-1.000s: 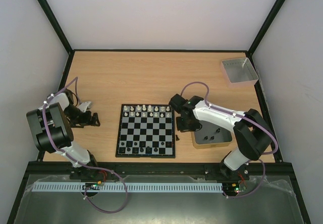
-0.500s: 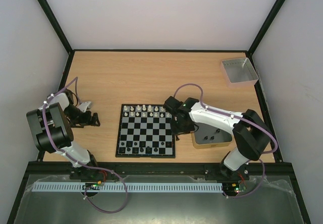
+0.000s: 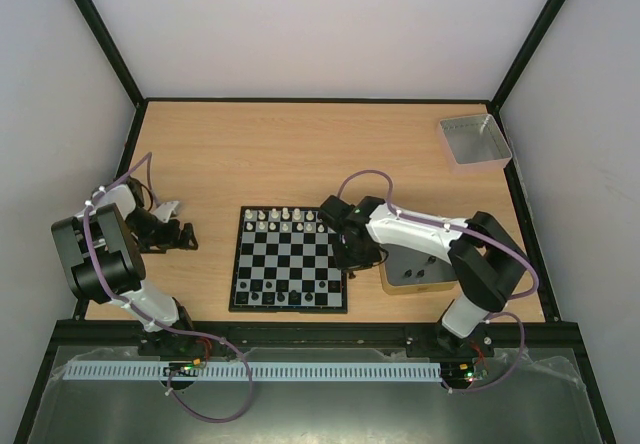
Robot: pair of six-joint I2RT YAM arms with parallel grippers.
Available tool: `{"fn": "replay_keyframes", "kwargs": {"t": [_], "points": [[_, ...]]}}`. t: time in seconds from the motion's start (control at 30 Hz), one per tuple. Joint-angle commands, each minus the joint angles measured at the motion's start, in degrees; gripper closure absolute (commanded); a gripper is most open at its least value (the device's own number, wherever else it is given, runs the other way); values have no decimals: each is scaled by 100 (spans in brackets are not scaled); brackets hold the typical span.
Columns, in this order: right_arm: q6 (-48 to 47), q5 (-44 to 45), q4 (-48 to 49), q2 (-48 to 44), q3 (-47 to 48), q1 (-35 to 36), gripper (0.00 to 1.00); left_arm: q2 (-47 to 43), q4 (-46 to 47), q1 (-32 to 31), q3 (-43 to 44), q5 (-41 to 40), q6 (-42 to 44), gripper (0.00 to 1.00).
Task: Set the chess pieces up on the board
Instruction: Pick up the chess piece at the center of the board.
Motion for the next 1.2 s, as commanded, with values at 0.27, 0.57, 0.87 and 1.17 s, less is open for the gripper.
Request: {"fn": "replay_keyframes", "kwargs": {"t": [0.27, 0.57, 0.87, 1.17], "points": [[-189, 160, 133, 240, -75, -39, 80, 4, -140, 183, -46, -14, 50, 1], [-240, 146, 195, 233, -166, -147, 81, 13, -148, 227, -39, -1, 59, 1], [-303, 11, 347, 415, -216, -165, 81, 30, -146, 236, -42, -6, 59, 1], [-381, -85, 448, 534, -300, -165, 83, 83, -148, 245, -44, -5, 59, 1]]}}
